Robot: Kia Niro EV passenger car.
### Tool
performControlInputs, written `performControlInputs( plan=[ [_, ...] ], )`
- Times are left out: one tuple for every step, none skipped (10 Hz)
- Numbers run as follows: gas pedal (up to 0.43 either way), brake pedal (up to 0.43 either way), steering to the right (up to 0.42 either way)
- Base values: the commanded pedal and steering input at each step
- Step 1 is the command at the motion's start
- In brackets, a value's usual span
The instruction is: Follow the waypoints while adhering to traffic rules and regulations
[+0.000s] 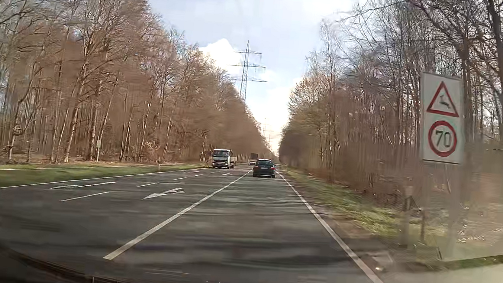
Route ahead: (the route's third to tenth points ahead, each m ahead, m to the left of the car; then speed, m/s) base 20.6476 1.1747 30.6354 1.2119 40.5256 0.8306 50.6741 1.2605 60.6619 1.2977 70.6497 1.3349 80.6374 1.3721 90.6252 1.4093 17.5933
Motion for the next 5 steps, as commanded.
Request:
performControlInputs(
  plan=[
    [0.299,0.000,0.002],
    [0.280,0.000,0.002],
    [0.280,0.000,0.002],
    [0.280,0.000,0.002],
    [0.280,0.000,0.002]
  ],
)
